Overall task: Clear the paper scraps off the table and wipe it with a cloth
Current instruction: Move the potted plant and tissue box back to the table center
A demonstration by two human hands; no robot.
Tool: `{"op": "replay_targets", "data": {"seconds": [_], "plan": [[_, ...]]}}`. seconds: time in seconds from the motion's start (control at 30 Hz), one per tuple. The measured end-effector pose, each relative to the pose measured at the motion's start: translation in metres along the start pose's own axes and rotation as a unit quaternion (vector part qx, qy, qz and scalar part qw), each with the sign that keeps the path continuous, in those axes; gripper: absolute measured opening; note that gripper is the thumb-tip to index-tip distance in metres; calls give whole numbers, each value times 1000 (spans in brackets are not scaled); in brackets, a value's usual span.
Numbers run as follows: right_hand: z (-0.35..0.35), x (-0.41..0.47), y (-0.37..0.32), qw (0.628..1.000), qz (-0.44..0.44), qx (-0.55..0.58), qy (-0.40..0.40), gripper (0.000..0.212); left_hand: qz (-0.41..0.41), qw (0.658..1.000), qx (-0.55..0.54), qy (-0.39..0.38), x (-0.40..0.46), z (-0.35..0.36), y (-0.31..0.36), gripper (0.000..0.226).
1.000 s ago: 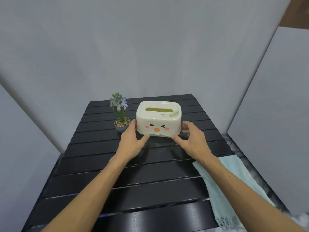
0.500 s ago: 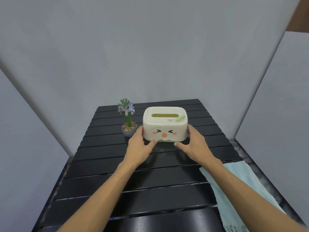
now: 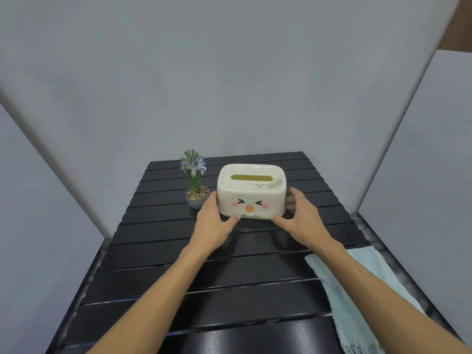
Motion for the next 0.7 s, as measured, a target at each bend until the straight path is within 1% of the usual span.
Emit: {"op": "replay_targets", "data": {"seconds": [0.07,0.1,0.13,0.23,0.27,0.4,0.6,0.7], "plan": [[3,2,1,1000,8,9,-7,106,2,1000,4,-1,3,0,-1,76],[5,2,0,1000,5,12,-15,110,3,1000,6,-2,3,0,-1,77],[8,3,-1,1000,-1,13,-21,108,3,1000,11,-4,4,1,-1,76],[11,2,-8,999,-27,15,-9,78,2,1000,14,-2,1,3,-3,70],[11,2,-9,999,-33,16,-3,75,5,1000,12,2,0,3,-3,69],[16,3,-11,999,-45,14,0,83,16,1000,2,21,-5,1,-4,66],[16,15,-13,999,-29,24,-21,75,24,999,14,42,-7,1,-7,59],[15,22,-14,999,-26,22,-35,76,21,998,31,49,-4,3,-9,60]]}}
Point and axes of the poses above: each hand's wrist, its own x-axis towards the middle knuckle, its own z-axis out of the palm, y = z × x, the point moved 8 cm from there along x, towards the middle knuckle, and after that the axes turned 1 degree about -y, right-handed, at the moved point
